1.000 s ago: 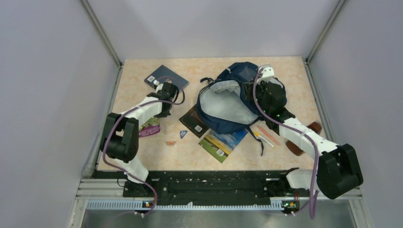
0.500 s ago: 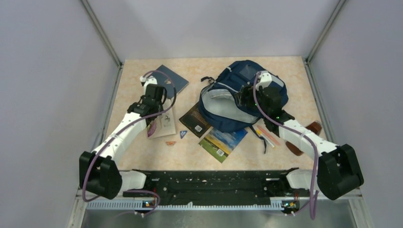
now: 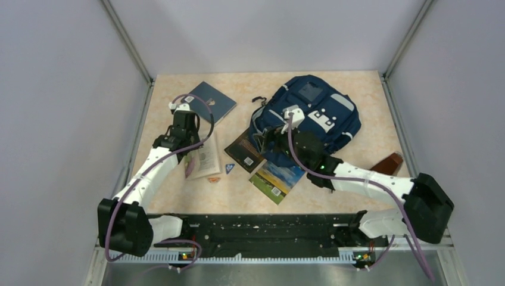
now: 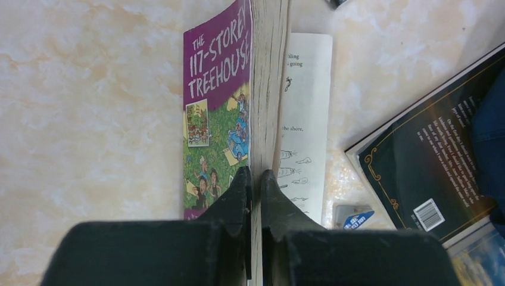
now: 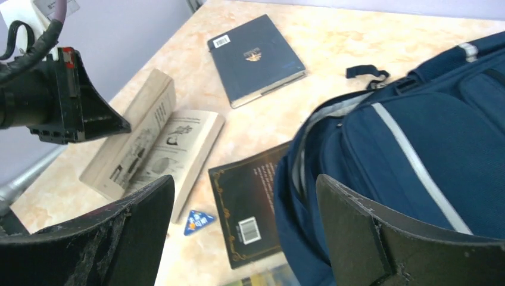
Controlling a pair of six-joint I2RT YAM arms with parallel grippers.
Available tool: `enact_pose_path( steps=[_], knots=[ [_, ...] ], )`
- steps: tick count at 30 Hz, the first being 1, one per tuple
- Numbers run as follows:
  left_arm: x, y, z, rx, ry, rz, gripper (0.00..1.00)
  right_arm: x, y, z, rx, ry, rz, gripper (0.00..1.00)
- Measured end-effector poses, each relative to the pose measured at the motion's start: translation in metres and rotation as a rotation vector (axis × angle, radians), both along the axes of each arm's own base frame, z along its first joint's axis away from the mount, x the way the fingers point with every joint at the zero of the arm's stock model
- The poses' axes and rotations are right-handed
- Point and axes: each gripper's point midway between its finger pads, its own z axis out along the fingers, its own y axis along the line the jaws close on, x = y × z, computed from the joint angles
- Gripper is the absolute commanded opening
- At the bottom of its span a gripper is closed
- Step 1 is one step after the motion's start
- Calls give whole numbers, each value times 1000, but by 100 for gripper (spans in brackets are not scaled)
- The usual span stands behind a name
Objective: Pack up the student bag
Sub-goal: Pick up the book from the center of the board.
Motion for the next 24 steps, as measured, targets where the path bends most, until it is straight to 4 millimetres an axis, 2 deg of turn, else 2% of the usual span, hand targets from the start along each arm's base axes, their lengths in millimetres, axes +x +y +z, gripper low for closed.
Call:
enact_pose_path(
  steps=[3,5,8,13,19,24],
  knots=[
    [0,-3,1,-23,-10,-5,0,2,26,-6,25,15,40,86],
    [1,-4,2,-39,-20,-9,0,1,48,-21,22,42,87,86],
    [2,-6,0,-57,-27,-11,0,-8,87,-54,2,109,196,86],
    [3,-8,-2,-86,-35,-8,0,-23,131,-90,30,209,337,87],
    [5,-9,-3,-114,-42,-8,0,-31,172,-93,136,261,467,87],
    [6,-9,-3,-124,-49,-5,0,-25,208,-92,179,274,543,86]
  ],
)
